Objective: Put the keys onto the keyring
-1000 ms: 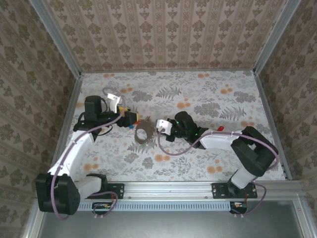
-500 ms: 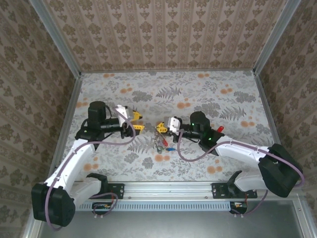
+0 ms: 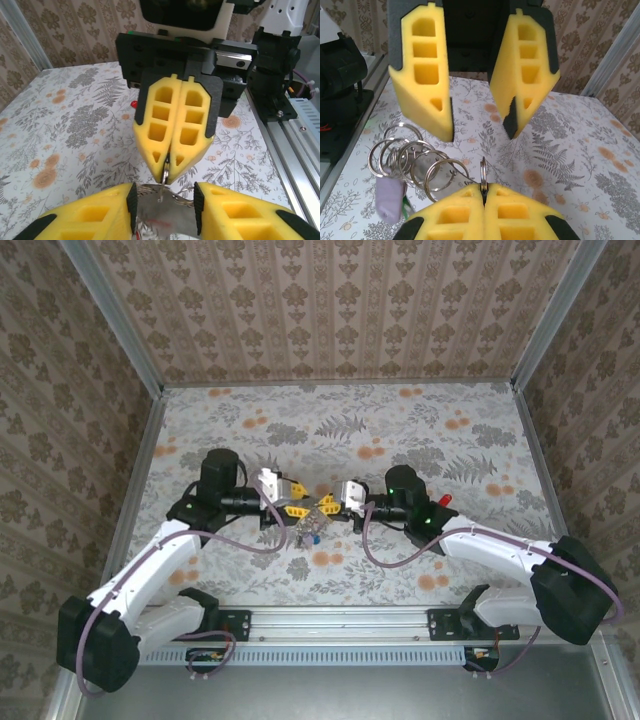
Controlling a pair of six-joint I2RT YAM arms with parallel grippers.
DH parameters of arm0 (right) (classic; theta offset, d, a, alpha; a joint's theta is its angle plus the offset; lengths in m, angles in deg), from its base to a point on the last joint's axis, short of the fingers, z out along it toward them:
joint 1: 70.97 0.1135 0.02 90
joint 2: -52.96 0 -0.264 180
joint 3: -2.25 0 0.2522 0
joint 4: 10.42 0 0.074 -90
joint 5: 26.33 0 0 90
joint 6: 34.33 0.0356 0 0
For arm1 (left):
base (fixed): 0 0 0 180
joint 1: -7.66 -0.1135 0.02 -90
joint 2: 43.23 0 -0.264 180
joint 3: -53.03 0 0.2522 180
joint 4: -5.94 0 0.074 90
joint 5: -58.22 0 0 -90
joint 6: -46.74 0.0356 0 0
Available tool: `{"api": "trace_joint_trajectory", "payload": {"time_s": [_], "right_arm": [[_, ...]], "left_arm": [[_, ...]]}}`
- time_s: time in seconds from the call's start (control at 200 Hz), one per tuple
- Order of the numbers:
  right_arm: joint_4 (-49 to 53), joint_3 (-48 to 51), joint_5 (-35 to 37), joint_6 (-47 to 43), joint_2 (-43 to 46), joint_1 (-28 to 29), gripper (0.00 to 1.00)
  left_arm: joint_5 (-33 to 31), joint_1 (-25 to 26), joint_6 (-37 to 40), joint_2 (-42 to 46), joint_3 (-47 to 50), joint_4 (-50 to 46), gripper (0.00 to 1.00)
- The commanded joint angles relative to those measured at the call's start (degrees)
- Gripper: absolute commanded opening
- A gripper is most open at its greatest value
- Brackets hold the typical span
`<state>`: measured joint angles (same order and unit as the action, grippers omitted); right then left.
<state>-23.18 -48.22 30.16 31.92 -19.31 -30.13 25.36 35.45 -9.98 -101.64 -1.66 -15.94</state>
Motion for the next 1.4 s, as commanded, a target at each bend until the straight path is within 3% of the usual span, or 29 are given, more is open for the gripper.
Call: {"api": "trace_joint_trajectory", "payload": {"time_s": [0.0, 0.705, 0.94, 1.27, 1.395], "right_arm": [[-0.9, -3.3, -2.3, 0.7, 1.5, 0.4, 0.0], [-3.9, -5.6, -4.7, 4.0, 0.1, 1.0, 0.0], [-4.4, -4.6, -3.7, 3.9, -0.4, 1.0, 0.0], [-3.0, -4.3, -3.3, 2.9, -0.2, 1.0, 0.0], [-2.0, -4.4, -2.7, 2.2, -0.1, 1.0, 0.0]], "left_arm": [[-0.8, 0.5, 3.6, 0.1, -1.7, -2.0, 0.36], [-1.9, 1.7, 2.4, -0.9, -0.7, 2.1, 0.16], [-2.1, 1.8, -1.4, 1.5, 1.1, 8.4, 0.27], [0.7, 1.9, -1.2, 1.4, 0.1, 6.8, 0.19], [0.8, 1.9, -1.3, 1.4, -0.2, 6.9, 0.2]]}}
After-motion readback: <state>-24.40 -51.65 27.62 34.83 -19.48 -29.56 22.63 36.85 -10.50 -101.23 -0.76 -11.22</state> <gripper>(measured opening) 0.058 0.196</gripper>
